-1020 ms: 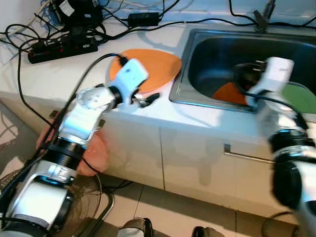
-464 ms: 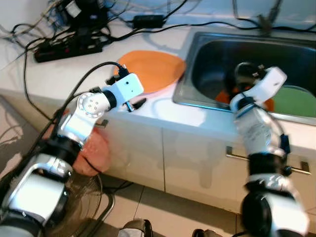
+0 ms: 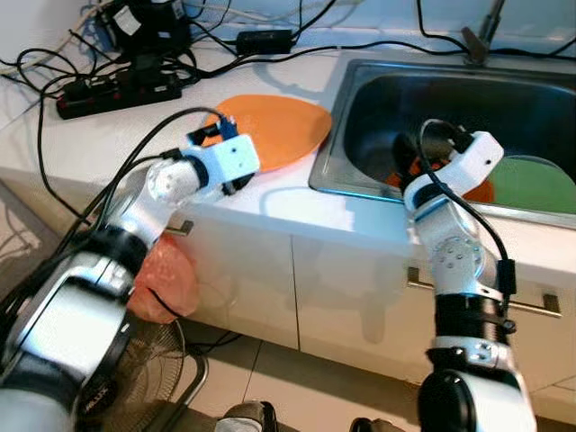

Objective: Kitchen organization

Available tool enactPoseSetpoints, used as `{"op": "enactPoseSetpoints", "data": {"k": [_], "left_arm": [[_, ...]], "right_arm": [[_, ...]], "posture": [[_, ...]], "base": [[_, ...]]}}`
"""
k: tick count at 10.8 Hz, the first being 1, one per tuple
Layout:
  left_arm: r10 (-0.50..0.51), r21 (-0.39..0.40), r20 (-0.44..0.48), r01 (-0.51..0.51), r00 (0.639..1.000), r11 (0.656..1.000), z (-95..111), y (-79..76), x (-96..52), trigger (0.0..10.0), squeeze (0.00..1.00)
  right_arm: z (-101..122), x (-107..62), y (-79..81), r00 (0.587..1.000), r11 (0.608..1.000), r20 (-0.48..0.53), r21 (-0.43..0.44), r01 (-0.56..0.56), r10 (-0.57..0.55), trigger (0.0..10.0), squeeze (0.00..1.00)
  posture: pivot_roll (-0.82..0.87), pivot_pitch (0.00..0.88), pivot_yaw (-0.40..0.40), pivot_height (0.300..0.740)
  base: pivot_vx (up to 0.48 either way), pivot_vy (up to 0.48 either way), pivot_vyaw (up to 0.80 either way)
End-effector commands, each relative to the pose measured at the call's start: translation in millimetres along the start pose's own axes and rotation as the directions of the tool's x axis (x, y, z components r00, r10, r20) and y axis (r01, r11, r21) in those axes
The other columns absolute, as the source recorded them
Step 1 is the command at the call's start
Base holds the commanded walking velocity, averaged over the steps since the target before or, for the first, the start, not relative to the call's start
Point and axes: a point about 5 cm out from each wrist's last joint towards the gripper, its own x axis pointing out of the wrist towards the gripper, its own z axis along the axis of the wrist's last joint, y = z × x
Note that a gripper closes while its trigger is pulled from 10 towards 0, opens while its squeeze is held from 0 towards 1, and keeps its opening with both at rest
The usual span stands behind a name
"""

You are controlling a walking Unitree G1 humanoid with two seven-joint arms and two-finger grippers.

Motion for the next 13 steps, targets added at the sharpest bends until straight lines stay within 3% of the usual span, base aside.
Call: {"op": "enactPoseSetpoints", "data": {"k": [1,2,3,10,13], "left_arm": [[-0.002,0.017,-0.037,0.002,0.999,1.0,-4,-1.2,1.4,10.0,0.0],[-0.002,0.022,-0.046,0.003,0.999,1.0,-4,-2.6,3.6,10.0,0.0],[0.007,0.012,-0.023,-0.006,1.0,1.0,1,-2.2,6.3,0.0,0.0],[-0.033,0.043,0.0,0.033,0.999,0.999,6,-9.6,11.2,0.0,0.0],[-0.043,0.064,-0.001,0.043,0.999,0.997,5,-10.7,10.8,0.0,0.0]], "right_arm": [[-4,-3.2,9.7,0.998,0.999,-0.033,0.006,-0.053,0.053,10.0,0.0],[-4,-4.5,13.7,0.996,0.996,-0.052,-0.041,-0.075,0.073,10.0,0.0],[2,-7.3,18.2,0.992,0.992,-0.018,0.014,-0.127,0.127,10.0,0.0],[9,-11.9,16.3,0.991,0.991,0.027,0.041,-0.13,0.129,10.0,0.0],[3,-12.9,16.5,0.986,0.987,-0.051,-0.016,-0.158,0.157,10.0,0.0]], "posture": [[0.14,0.066,0.093,0.74],[0.14,0.067,0.094,0.74],[0.13,0.071,0.099,0.74],[0.12,0.078,0.098,0.74],[0.12,0.079,0.097,0.74]], "base": [[0.0,0.0,0.0],[0.0,0.0,0.0],[0.0,0.0,0.0],[0.0,0.0,0.0],[0.0,0.0,0.0]]}}
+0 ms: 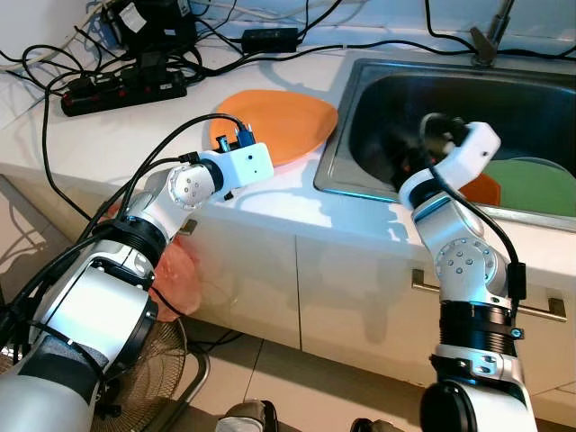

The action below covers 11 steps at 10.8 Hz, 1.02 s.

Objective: Kitchen organization

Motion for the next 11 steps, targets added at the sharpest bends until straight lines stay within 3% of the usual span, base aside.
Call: {"op": "enactPoseSetpoints", "data": {"k": [1,3,4,8,11], "left_arm": [[-0.004,0.024,-0.012,0.004,1.0,1.0,0,3.0,0.2,0.0,0.0],[-0.003,0.03,-0.01,0.003,1.0,1.0,1,3.8,0.5,0.0,0.0],[0.0,0.033,-0.012,0.0,1.0,0.999,1,5.3,-0.1,0.0,0.0],[-0.003,0.058,-0.019,0.004,1.0,0.998,-1,6.5,-1.4,0.0,0.0],[0.063,0.188,0.017,-0.065,0.998,0.98,4,14.3,-2.6,0.0,0.0]], "right_arm": [[-7,-3.7,4.6,0.996,0.998,-0.065,-0.03,-0.057,0.055,10.0,0.0],[-11,-11.5,-0.8,0.981,0.988,-0.161,-0.088,-0.123,0.108,10.0,0.0],[-6,-16.6,-11.6,0.972,0.979,-0.208,-0.144,-0.143,0.112,10.0,0.0],[2,-24.6,-19.9,0.944,0.95,-0.294,-0.222,-0.218,0.148,10.0,0.0],[2,-26.4,-22.8,0.925,0.936,-0.347,-0.248,-0.252,0.157,10.0,0.0]], "posture": [[0.12,0.082,0.097,0.74],[0.12,0.085,0.095,0.74],[0.12,0.086,0.095,0.74],[0.12,0.093,0.105,0.74],[0.12,0.096,0.103,0.74]], "base": [[0.0,0.0,0.0],[0.0,0.0,0.0],[0.0,0.0,0.0],[0.0,0.0,0.0],[0.0,0.0,0.0]]}}
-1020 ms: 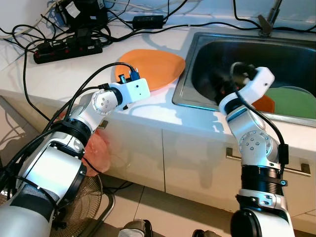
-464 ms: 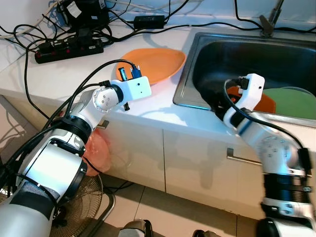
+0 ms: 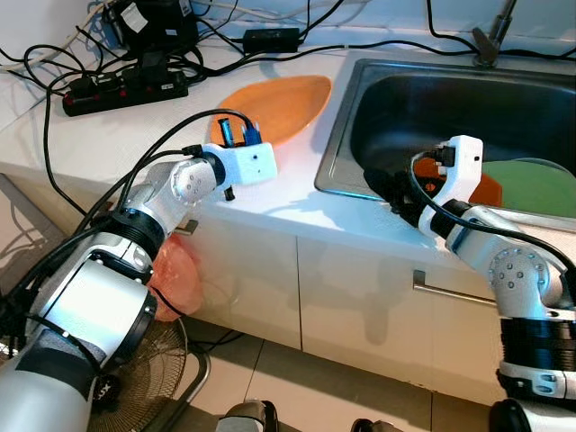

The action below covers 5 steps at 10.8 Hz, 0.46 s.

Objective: Kitchen organization

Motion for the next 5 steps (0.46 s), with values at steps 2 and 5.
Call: {"op": "enactPoseSetpoints", "data": {"k": [2,5], "left_arm": [[0.123,0.076,0.08,-0.129,0.989,0.989,10,20.0,-1.5,0.0,0.0],[0.243,0.115,0.261,-0.28,0.934,0.953,43,34.5,2.0,0.0,0.0]], "right_arm": [[-1,0.8,-0.8,0.999,1.0,-0.035,-0.013,-0.004,0.004,10.0,0.0],[15,3.0,-5.8,0.999,0.999,0.041,0.038,0.027,-0.028,10.0,0.0]], "posture": [[0.12,0.092,0.101,0.74],[0.12,0.082,0.102,0.74]], "base": [[0.0,0.0,0.0],[0.0,0.0,0.0]]}}
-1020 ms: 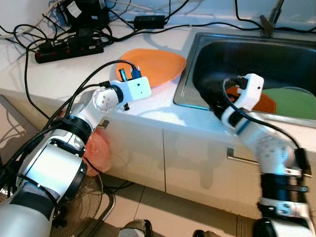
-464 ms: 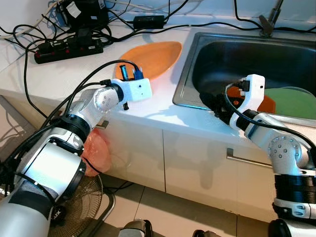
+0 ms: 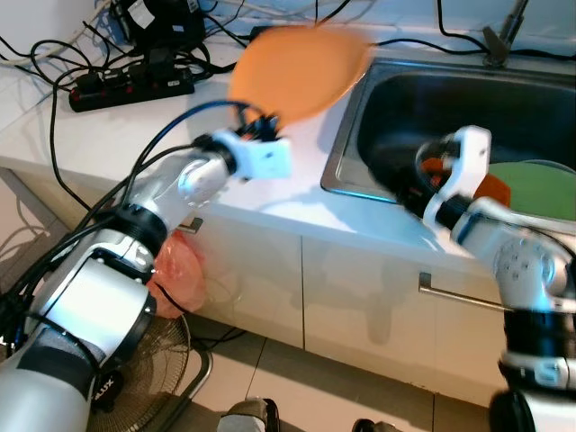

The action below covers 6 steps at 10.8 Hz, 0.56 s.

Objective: Kitchen organization

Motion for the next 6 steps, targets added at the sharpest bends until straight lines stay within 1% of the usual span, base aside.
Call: {"op": "enactPoseSetpoints", "data": {"k": [1,2,3,4,6], "left_arm": [[0.09,0.051,0.088,-0.095,0.992,0.994,14,16.9,6.4,0.0,0.0],[0.135,0.052,0.134,-0.144,0.982,0.988,23,12.8,7.9,0.0,0.0],[0.149,0.045,0.151,-0.158,0.977,0.986,28,6.2,9.3,0.0,0.0],[0.129,0.015,0.166,-0.133,0.978,0.991,36,-6.0,12.6,0.0,0.0],[0.152,-0.003,0.203,-0.155,0.967,0.988,48,-9.5,18.4,0.0,0.0]], "right_arm": [[15,0.5,-1.9,0.996,0.998,0.088,0.06,0.013,-0.019,10.0,0.0],[33,-0.9,-3.4,0.978,0.993,0.205,0.114,0.016,-0.039,10.0,0.0],[44,-2.9,-3.9,0.961,0.989,0.273,0.146,0.014,-0.053,10.0,0.0],[54,-5.3,-2.9,0.936,0.985,0.345,0.172,0.012,-0.071,10.0,0.0],[56,-4.8,-1.4,0.932,0.986,0.355,0.166,0.013,-0.072,10.0,0.0]], "posture": [[0.12,0.08,0.103,0.74],[0.12,0.08,0.104,0.74],[0.12,0.083,0.102,0.74],[0.11,0.084,0.1,0.74],[0.1,0.087,0.101,0.74]], "base": [[0.0,0.0,0.0],[0.0,0.0,0.0],[0.0,0.0,0.0],[0.0,0.0,0.0],[0.0,0.0,0.0]]}}
